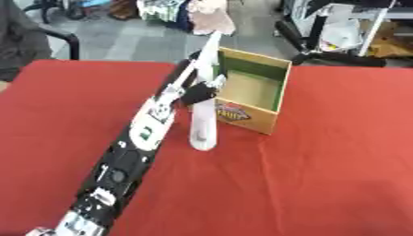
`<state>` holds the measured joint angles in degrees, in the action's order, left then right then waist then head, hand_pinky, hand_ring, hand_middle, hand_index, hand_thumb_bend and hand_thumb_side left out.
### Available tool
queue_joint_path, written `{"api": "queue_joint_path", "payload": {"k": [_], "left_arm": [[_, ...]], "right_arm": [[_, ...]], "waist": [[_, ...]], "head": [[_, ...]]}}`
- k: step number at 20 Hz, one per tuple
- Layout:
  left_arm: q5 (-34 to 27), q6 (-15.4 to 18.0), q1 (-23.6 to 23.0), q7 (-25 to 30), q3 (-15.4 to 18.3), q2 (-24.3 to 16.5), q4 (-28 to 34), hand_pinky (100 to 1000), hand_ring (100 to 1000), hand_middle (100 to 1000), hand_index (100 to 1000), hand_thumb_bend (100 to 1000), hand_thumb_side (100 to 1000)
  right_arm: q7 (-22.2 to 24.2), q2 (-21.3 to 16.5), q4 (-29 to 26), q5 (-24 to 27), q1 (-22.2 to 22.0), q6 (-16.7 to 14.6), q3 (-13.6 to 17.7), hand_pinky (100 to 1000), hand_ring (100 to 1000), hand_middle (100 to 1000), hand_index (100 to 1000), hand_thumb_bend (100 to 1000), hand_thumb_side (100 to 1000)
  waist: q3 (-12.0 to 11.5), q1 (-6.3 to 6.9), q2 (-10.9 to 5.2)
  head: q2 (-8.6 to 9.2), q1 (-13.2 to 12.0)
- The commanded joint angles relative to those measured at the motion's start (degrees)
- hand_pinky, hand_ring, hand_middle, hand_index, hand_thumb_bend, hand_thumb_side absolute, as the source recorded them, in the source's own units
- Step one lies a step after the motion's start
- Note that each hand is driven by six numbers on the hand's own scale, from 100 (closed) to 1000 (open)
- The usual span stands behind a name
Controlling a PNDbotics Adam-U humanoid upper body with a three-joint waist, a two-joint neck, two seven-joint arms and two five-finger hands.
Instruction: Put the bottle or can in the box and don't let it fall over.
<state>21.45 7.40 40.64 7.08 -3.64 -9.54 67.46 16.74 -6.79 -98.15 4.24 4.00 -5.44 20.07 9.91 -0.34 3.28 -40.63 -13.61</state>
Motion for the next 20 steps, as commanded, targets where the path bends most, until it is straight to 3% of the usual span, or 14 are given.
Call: {"api": "queue_joint_path", "payload": {"k": [1, 6, 12, 16, 20], "left_arm": [[-0.8, -0.41, 1.97, -0.65, 0.54, -1.04, 0.02, 556, 1000, 838, 864, 100, 508], [-1.57, -0.45, 2.99, -1.23, 0.5, -1.57, -1.06, 556, 1000, 848, 869, 100, 531], [-2.47, 0.33, 3.92, -1.35, 0.08, -2.03, -1.41, 550, 1000, 824, 852, 100, 491], [-2.84, 0.62, 4.13, -1.52, -0.08, -2.27, -1.75, 531, 1000, 783, 818, 100, 467], [-3.2, 0.73, 4.38, -1.67, -0.06, -2.39, -2.1, 506, 1000, 742, 784, 100, 500]], "right_arm": [[0.22, -0.58, -1.05, 0.18, 0.65, -0.04, -0.07, 823, 1000, 1000, 964, 100, 635], [0.33, -0.49, -1.09, 0.22, 0.74, 0.06, -0.19, 824, 1000, 1000, 964, 100, 636], [0.42, -0.36, -1.15, 0.31, 0.89, 0.19, -0.29, 823, 1000, 1000, 964, 100, 637], [0.48, -0.31, -1.2, 0.38, 0.96, 0.3, -0.37, 823, 1000, 1000, 963, 100, 638], [0.46, -0.29, -1.22, 0.41, 0.97, 0.34, -0.36, 822, 1000, 1000, 963, 100, 637]], "waist": [[0.2, -0.13, -0.98], [0.52, -0.12, -0.99], [0.9, -0.11, -1.03], [1.0, -0.11, -1.07], [1.04, -0.15, -1.09]], "head": [[0.57, -0.33], [0.51, -0.65], [0.46, -0.96], [0.51, -0.97], [0.51, -0.97]]}}
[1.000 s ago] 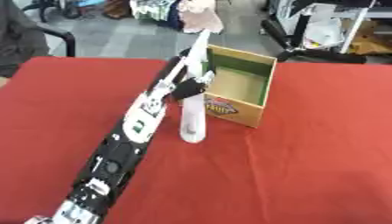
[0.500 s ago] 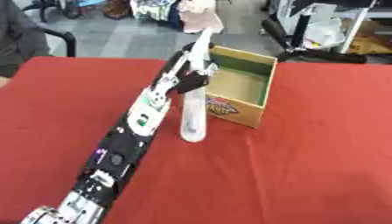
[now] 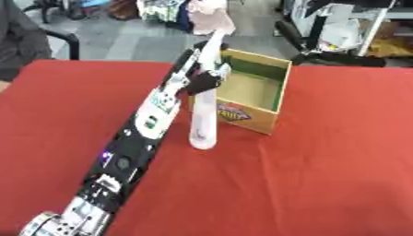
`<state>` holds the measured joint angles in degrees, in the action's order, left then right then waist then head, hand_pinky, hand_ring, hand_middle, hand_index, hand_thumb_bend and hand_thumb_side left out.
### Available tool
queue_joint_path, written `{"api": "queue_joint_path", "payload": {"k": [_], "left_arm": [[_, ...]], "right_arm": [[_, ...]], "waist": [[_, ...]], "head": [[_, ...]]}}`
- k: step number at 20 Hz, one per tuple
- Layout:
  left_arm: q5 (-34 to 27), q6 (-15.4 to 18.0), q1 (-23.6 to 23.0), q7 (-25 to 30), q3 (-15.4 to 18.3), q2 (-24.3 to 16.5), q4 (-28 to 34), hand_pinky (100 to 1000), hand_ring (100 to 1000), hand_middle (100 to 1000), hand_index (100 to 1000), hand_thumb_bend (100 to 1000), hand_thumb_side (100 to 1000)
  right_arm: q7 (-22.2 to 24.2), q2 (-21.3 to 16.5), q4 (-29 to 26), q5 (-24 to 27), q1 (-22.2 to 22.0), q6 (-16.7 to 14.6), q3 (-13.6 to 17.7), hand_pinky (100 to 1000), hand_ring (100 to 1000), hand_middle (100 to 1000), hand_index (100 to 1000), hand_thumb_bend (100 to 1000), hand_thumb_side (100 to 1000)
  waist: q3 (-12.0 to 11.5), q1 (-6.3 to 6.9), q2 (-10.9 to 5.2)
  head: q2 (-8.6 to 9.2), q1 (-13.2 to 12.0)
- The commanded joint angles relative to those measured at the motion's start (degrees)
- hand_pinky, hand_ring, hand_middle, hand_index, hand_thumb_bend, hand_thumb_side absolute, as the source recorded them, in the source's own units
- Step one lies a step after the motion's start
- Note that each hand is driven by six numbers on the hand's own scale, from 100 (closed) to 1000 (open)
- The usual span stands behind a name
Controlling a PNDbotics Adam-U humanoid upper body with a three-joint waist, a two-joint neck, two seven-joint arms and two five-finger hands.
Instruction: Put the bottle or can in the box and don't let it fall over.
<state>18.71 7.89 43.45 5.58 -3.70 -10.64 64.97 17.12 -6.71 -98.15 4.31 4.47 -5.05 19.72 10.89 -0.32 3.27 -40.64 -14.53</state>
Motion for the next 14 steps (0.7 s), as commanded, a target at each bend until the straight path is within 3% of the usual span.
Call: {"api": "queue_joint_path", "payload": {"k": [1, 14], "left_arm": [[-0.62, 0.26, 1.63, -0.2, 0.03, -1.32, 0.36, 498, 1000, 725, 770, 100, 511], [-6.74, 0.44, 2.93, -2.13, 0.44, -3.23, 0.67, 418, 1000, 545, 641, 100, 625]], "right_arm": [[0.08, -0.38, -1.22, 0.35, 0.49, -0.06, -0.01, 822, 1000, 1000, 963, 100, 638], [0.23, -0.26, -1.11, 0.54, 0.54, -0.1, -0.13, 822, 1000, 1000, 963, 100, 638]], "waist": [[0.07, -0.19, -1.06], [0.42, -0.51, -1.04]], "head": [[0.5, -0.06], [0.62, -0.32]]}}
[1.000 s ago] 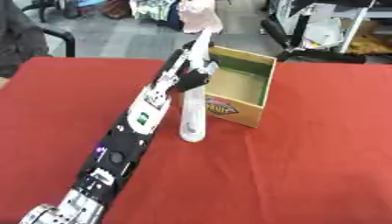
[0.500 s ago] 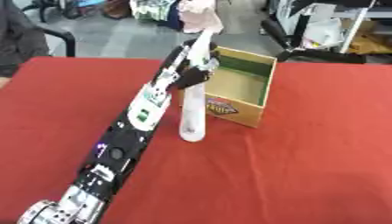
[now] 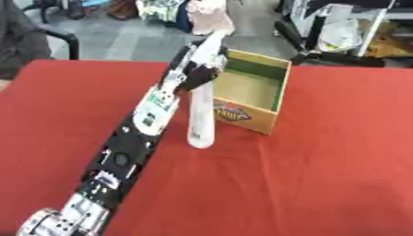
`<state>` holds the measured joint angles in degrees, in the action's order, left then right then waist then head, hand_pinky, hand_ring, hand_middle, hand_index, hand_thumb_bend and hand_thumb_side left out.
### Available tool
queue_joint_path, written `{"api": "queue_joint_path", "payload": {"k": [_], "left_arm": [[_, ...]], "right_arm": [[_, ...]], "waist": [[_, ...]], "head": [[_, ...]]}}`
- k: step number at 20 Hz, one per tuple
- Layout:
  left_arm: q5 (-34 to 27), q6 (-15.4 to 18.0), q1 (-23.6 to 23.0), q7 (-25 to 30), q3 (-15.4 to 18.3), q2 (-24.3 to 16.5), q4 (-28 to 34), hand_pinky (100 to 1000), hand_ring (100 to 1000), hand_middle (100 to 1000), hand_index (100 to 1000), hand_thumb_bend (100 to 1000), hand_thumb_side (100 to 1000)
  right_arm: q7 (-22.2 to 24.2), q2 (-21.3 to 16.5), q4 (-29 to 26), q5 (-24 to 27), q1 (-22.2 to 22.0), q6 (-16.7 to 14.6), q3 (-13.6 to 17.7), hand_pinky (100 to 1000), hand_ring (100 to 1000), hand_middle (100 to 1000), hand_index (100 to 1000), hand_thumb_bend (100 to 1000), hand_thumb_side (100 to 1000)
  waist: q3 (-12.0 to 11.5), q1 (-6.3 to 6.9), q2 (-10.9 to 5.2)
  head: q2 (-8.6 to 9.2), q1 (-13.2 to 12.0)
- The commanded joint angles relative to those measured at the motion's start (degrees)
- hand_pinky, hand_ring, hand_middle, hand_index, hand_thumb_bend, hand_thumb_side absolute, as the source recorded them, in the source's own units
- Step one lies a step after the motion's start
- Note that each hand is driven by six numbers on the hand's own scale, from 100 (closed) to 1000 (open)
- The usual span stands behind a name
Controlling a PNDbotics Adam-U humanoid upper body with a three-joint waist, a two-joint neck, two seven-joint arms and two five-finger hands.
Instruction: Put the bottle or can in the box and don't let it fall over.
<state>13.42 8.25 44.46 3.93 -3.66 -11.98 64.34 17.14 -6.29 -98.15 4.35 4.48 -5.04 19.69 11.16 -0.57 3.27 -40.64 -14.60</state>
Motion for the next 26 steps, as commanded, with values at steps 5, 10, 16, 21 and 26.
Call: {"api": "queue_joint_path", "payload": {"k": [5, 10, 16, 21, 26], "left_arm": [[-4.94, 0.36, 3.64, -1.24, 0.53, -4.36, 2.42, 419, 1000, 531, 632, 100, 666], [-9.24, 0.01, 5.73, -2.03, 0.57, -6.73, 2.73, 428, 1000, 526, 629, 100, 672], [-12.3, 1.54, 8.27, -3.71, 0.7, -9.92, 0.73, 440, 1000, 526, 632, 100, 672], [-14.83, 3.57, 9.22, -2.94, 1.39, -11.54, -2.91, 459, 1000, 535, 645, 100, 672], [-23.89, 10.66, 10.11, 2.26, 2.44, -13.14, -6.86, 488, 1000, 543, 659, 100, 672]], "right_arm": [[0.33, -0.61, -1.07, 0.58, 0.62, -0.11, -0.23, 822, 1000, 1000, 963, 100, 639], [0.61, -0.45, -1.05, 0.7, 0.84, -0.02, -0.55, 822, 1000, 1000, 963, 100, 641], [1.16, 0.11, -1.07, 1.1, 1.56, 0.3, -1.21, 822, 1000, 1000, 963, 100, 643], [2.06, 1.19, -1.14, 1.66, 2.8, 0.91, -2.21, 822, 1000, 1000, 963, 100, 649], [3.0, 2.42, -1.16, 1.69, 4.67, 1.88, -3.36, 821, 1000, 1000, 963, 100, 668]], "waist": [[0.58, -0.33, -1.02], [1.43, -0.36, -0.98], [3.31, -0.54, -0.77], [5.97, -0.85, -0.37], [9.08, -0.31, 0.52]], "head": [[0.66, -0.56], [0.83, -1.17], [1.4, -2.55], [2.58, -5.28], [3.64, -9.7]]}}
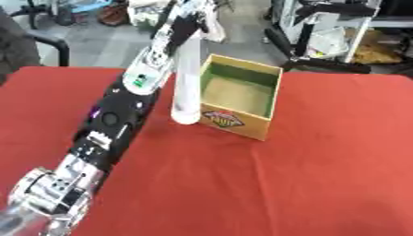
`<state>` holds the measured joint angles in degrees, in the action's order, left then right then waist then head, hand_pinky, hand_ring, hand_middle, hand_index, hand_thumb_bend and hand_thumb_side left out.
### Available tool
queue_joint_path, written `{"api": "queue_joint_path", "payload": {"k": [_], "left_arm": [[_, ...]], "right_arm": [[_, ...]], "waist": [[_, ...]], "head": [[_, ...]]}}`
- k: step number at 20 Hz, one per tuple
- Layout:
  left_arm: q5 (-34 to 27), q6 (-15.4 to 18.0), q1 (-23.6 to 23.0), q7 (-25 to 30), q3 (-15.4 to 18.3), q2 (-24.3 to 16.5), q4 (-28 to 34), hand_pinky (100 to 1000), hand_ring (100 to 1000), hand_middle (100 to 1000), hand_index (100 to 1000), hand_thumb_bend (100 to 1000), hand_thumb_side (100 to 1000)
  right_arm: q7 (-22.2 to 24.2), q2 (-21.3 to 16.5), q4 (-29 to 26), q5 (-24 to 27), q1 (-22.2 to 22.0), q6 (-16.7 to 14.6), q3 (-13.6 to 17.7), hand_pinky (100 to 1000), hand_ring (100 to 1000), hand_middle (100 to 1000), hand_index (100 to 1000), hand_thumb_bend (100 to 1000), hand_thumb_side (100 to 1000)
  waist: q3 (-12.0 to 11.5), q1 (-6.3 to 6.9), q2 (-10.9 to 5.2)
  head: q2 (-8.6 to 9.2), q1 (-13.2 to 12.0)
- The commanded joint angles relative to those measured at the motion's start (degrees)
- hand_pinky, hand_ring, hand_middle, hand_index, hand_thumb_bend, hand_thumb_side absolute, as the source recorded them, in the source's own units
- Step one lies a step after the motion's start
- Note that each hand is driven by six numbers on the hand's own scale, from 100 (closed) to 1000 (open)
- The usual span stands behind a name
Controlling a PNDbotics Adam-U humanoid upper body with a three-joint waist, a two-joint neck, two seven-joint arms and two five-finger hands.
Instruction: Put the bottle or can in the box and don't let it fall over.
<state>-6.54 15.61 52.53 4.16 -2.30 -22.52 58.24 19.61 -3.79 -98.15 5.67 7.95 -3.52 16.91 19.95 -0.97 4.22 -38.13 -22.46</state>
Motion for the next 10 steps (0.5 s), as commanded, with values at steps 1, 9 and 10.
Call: {"api": "queue_joint_path", "payload": {"k": [1, 9, 10], "left_arm": [[-5.49, 4.51, 2.22, 2.74, 1.32, -3.17, -1.32, 491, 1000, 544, 661, 100, 672], [-11.7, 7.5, 3.87, 2.2, 2.12, -7.24, -0.76, 503, 970, 542, 665, 100, 672], [-11.89, 7.58, 4.07, 1.95, 2.09, -7.67, -0.66, 506, 966, 550, 672, 100, 672]], "right_arm": [[0.75, 0.09, -1.17, 0.37, 1.53, 0.58, -0.8, 821, 1000, 1000, 963, 100, 673], [1.18, 0.54, -1.2, 0.19, 2.61, 1.94, -1.3, 821, 1000, 1000, 963, 100, 686], [1.2, 0.6, -1.21, 0.23, 2.75, 2.05, -1.37, 821, 1000, 1000, 963, 100, 685]], "waist": [[0.72, 0.25, -0.29], [2.32, 1.31, -0.49], [2.56, 1.34, -0.54]], "head": [[1.24, -2.37], [1.17, -3.99], [1.2, -4.19]]}}
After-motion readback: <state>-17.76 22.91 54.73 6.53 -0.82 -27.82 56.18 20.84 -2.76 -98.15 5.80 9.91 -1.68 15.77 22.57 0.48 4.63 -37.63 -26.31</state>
